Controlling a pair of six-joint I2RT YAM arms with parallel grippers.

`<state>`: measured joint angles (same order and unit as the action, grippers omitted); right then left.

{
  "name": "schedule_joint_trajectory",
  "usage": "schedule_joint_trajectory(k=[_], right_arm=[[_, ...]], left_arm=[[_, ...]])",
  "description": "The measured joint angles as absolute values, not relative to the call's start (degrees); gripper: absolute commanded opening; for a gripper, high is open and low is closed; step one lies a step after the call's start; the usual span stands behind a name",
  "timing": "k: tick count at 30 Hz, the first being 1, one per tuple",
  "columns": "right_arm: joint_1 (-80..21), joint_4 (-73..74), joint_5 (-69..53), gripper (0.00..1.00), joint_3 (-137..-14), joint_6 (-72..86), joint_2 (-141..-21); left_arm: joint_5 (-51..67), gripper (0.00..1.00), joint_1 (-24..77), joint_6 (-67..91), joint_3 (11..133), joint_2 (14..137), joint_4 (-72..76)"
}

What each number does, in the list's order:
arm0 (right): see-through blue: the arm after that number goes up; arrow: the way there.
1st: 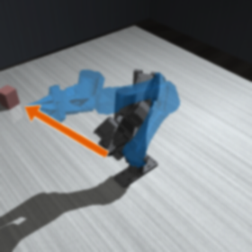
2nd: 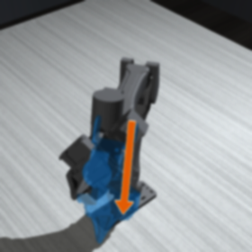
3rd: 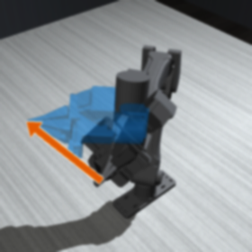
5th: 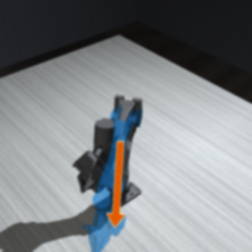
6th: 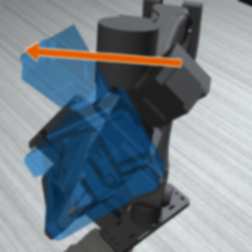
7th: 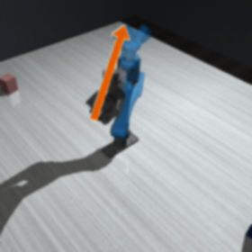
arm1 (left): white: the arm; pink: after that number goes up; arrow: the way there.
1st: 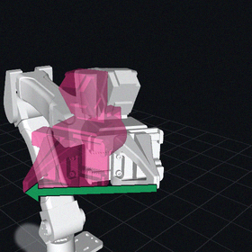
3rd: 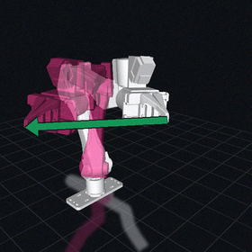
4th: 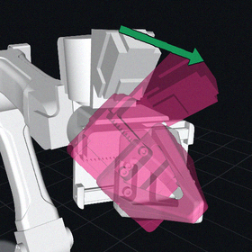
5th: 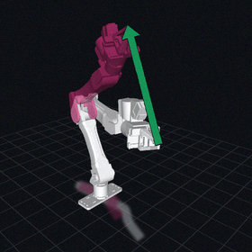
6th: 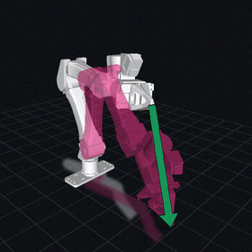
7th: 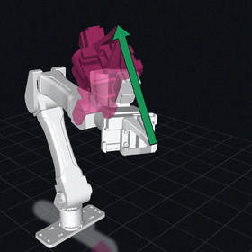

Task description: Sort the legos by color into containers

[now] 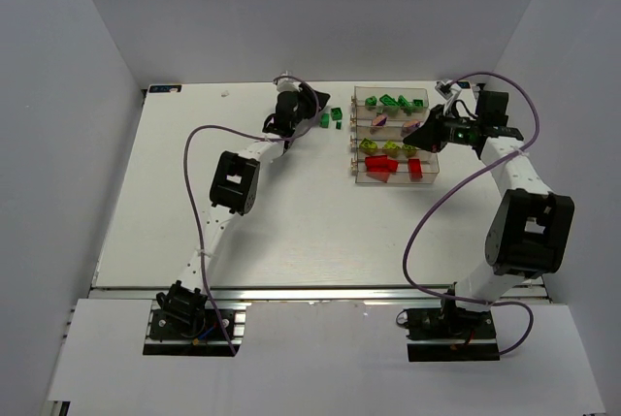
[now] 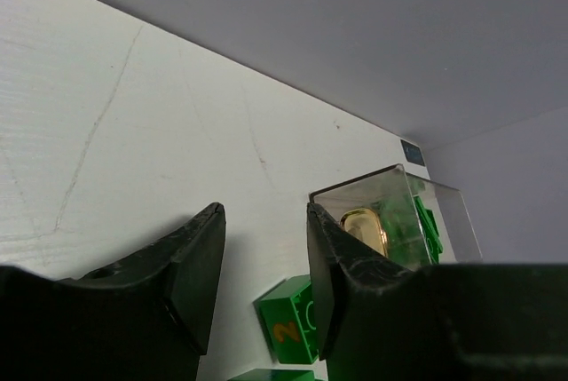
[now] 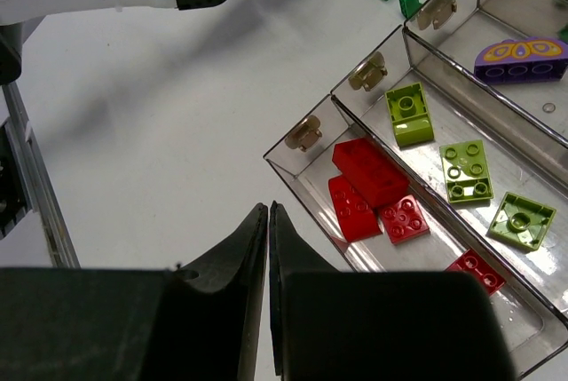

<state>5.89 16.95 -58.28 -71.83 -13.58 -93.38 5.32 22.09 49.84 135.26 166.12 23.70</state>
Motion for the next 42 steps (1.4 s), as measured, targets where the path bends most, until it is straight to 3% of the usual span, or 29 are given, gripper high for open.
schedule_joint_trajectory(k=[26,42], right_arm=[[6.4,14.8,-58.7,0.09,-70.4,-11.9,-92.5],[6.4,15.6,-58.7,0.09,-70.4,-12.5,-90.6]], left_arm=[[26.8,0.47,22.1,52.0,137.2,167.8,23.1],[27.4,0.33,22.7,34.1,121.9,154.8,10.5]])
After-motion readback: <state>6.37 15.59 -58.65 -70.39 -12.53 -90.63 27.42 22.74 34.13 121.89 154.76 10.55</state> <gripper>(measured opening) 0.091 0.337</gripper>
